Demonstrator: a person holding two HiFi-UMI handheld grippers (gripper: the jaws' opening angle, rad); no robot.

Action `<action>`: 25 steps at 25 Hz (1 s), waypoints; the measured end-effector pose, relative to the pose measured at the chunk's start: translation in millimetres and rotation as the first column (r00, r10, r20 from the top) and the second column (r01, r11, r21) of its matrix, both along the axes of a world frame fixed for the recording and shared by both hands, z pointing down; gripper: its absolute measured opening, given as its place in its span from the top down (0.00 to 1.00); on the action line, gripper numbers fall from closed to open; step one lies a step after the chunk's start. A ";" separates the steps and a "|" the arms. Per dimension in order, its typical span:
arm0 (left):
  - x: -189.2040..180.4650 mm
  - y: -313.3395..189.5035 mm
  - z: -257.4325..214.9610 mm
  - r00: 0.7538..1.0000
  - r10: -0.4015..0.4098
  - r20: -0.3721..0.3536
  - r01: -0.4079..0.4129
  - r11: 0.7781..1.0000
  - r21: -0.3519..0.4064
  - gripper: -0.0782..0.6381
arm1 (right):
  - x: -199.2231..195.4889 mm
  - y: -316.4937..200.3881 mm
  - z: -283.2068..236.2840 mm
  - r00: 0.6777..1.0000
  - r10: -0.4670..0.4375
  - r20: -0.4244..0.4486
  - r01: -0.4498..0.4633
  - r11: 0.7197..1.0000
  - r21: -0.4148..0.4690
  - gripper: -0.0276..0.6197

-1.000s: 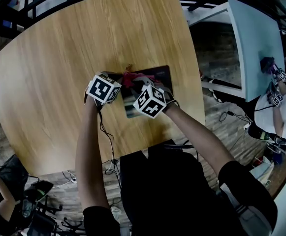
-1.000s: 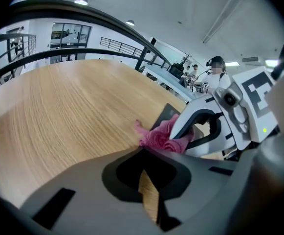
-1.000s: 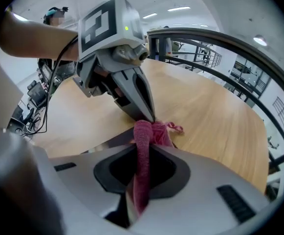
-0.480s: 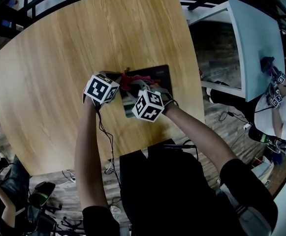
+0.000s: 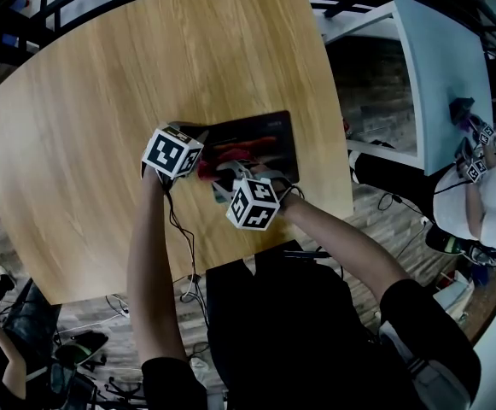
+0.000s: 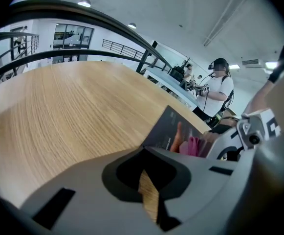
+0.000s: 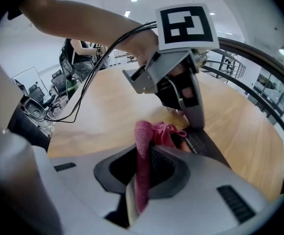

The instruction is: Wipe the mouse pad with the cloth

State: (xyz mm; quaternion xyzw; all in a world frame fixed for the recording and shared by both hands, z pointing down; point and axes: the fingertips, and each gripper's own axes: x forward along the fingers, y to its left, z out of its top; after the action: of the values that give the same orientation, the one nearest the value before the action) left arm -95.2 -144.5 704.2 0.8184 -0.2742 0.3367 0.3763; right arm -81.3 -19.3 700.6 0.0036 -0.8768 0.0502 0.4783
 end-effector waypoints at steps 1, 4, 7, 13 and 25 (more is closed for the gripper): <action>0.1 -0.3 -0.6 1.000 -0.002 0.001 0.002 1.000 0.004 0.86 | 0.3 4.6 -0.4 1.000 -0.003 0.004 0.003 1.000 -0.006 0.86; -0.2 -0.5 -0.8 1.000 -0.017 0.000 0.017 1.000 0.011 0.86 | 2.0 18.1 -1.2 1.000 -0.016 0.014 0.016 1.000 -0.019 0.86; -1.1 -1.5 -0.6 0.999 -0.033 -0.006 0.033 0.999 0.016 0.86 | 3.6 32.6 -1.1 0.999 -0.038 0.018 0.038 0.999 -0.030 0.86; -2.2 0.9 0.7 0.998 -0.051 0.033 0.050 0.998 0.033 0.86 | 13.0 61.7 -2.2 0.998 -0.048 0.033 0.050 0.997 -0.065 0.86; -3.5 -1.4 -1.0 0.993 -0.102 0.063 0.096 0.992 0.083 0.86 | 39.8 104.5 0.2 0.994 -0.106 0.017 0.107 0.984 -0.140 0.86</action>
State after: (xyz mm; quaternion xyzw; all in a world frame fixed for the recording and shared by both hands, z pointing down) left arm -98.8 -145.9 703.3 0.8063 -0.3402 0.3338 0.3502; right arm -41.6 85.2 700.8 -0.0772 -0.8723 0.0863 0.4752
